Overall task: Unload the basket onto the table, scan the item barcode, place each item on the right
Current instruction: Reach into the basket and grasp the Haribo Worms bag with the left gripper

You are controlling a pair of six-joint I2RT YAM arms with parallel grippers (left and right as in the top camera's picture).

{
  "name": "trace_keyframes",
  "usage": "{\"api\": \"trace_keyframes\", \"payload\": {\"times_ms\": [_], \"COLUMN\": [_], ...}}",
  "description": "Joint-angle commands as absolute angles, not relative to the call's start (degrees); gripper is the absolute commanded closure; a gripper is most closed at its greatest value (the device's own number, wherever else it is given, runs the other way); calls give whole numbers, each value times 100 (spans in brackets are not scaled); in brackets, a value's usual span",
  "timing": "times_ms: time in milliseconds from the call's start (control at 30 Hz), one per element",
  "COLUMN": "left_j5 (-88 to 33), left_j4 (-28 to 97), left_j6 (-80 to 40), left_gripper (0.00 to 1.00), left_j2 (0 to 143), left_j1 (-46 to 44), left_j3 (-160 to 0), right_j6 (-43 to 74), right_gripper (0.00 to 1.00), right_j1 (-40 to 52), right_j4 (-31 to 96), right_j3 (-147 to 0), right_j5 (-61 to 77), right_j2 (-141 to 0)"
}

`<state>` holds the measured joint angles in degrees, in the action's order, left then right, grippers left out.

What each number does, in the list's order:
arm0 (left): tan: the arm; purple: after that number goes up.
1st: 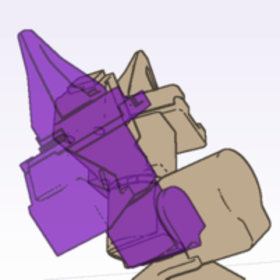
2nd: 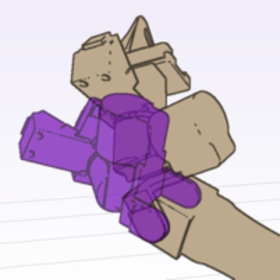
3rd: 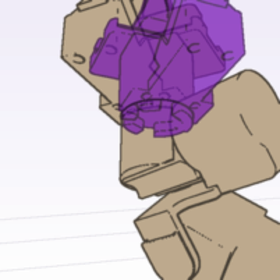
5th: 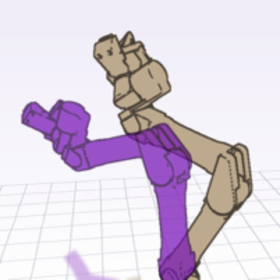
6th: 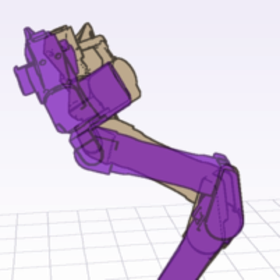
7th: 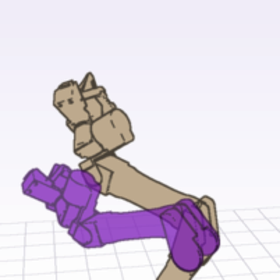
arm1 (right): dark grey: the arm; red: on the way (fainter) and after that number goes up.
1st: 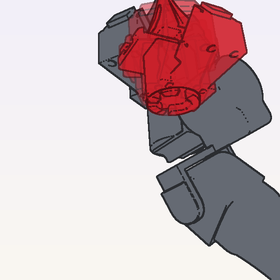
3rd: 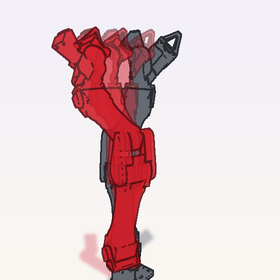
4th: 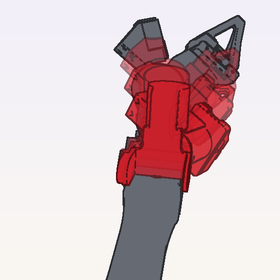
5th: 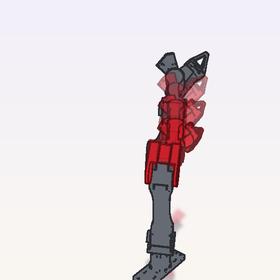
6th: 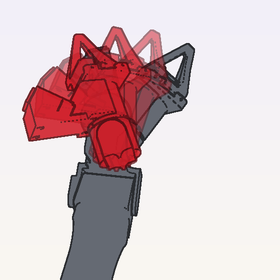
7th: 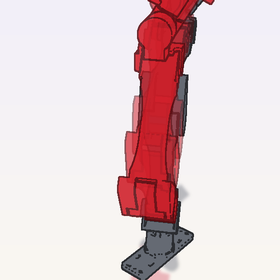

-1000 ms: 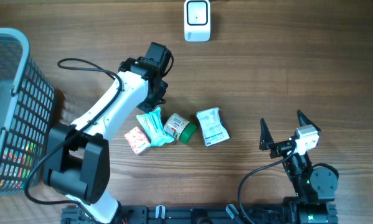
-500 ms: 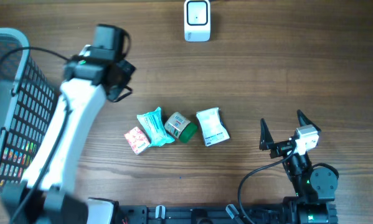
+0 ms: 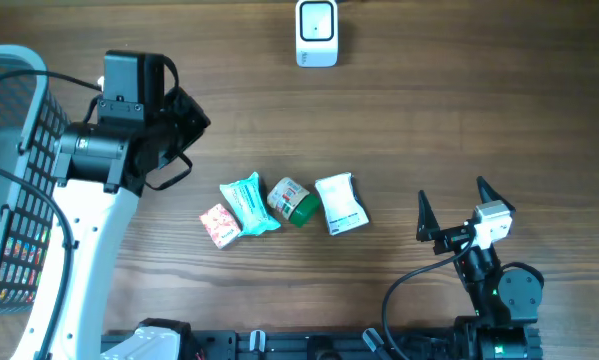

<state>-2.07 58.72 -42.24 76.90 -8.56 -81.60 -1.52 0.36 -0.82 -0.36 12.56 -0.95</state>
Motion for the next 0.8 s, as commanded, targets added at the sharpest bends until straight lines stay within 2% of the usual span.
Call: {"api": "trace_keyframes", "payload": {"times_ms": [0, 200, 267, 367, 467, 667, 767], "left_j5": [-316, -510, -1586, -2206, -1802, 558, 1197], "left_j4": [5760, 5769, 5763, 5769, 5784, 6093, 6351], "left_j6": [-3918, -3822, -3308, -3002, -3127, -4460, -5046], "left_gripper": [96, 96, 96, 96, 96, 96, 94], "left_j2": [7520, 7107, 6888, 6648, 6458, 6361, 6486], "left_j1": [-648, 598, 1144, 1767, 2364, 3424, 3874], "left_j3": [-8219, -8997, -9223, -9268, -9268, -9268, -9268], "right_j6": [-113, -113, -113, -115, -113, -115, -115], "right_gripper": [0, 0, 0, 0, 1, 0, 0], "right_j1": [73, 73, 73, 73, 73, 73, 73], "right_j4": [-95, -95, -95, -95, -95, -95, -95], "right_j3": [-30, -30, -30, -30, -30, -30, -30], "right_j5": [1175, 1175, 1175, 1175, 1175, 1177, 1175], "right_j2": [-64, -64, -64, -64, -64, -64, -64]}}
